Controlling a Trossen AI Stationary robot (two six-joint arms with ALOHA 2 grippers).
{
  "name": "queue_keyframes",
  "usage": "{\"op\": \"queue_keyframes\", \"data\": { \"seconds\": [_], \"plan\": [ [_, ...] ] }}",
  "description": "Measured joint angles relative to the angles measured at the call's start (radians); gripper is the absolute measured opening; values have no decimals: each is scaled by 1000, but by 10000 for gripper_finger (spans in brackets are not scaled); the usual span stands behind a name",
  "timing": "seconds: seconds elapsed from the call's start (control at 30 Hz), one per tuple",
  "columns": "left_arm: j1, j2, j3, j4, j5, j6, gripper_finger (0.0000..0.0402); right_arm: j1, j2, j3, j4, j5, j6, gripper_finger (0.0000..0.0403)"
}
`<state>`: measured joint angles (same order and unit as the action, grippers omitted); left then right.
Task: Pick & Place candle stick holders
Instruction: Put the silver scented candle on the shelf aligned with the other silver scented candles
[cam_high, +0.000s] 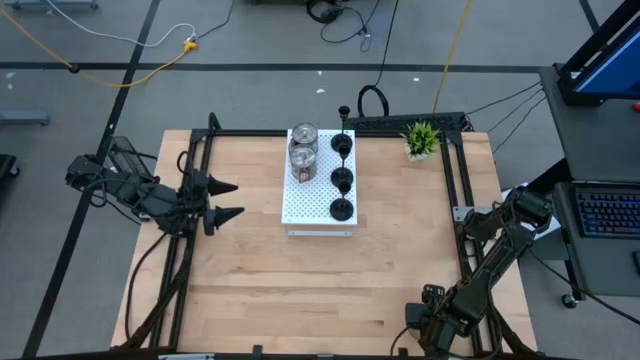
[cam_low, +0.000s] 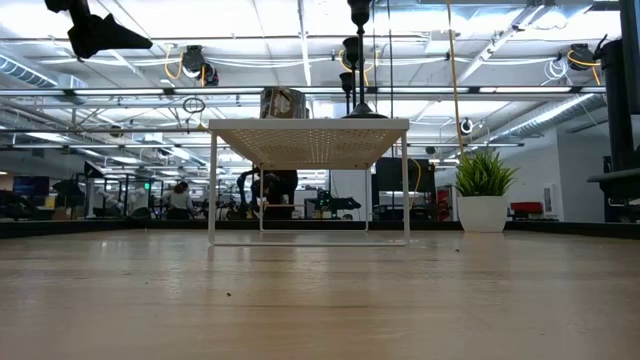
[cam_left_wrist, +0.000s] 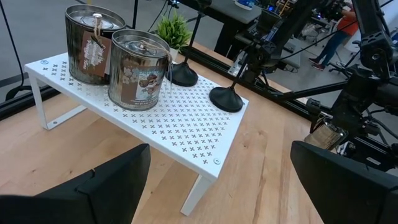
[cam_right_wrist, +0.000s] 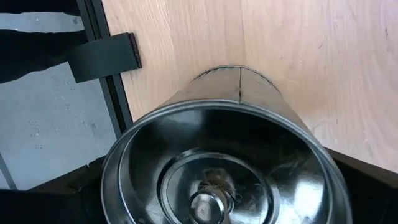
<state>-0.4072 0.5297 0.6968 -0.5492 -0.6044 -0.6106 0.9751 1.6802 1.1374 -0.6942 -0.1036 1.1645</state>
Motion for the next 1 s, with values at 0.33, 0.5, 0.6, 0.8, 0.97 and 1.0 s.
{"op": "queue_keyframes", "data": {
  "seconds": [0.33, 0.5, 0.6, 0.8, 0.97, 1.0],
  "plan": [
    [0, 0, 0, 0, 0, 0, 395, 0, 0, -1, -1, 26, -8, 371],
    [0, 0, 0, 0, 0, 0, 395, 0, 0, -1, -1, 28, -10, 359],
    [0, 0, 0, 0, 0, 0, 395, 0, 0, -1, -2, 30, -10, 358],
    [0, 0, 0, 0, 0, 0, 395, 0, 0, 0, -12, 55, -10, 350],
    [0, 0, 0, 16, 0, -18, 395, -12, 0, 0, -29, 58, -28, 349],
    [0, 0, 0, 25, 0, -21, 395, -16, 0, 0, -34, 58, -34, 349]
  ]
}}
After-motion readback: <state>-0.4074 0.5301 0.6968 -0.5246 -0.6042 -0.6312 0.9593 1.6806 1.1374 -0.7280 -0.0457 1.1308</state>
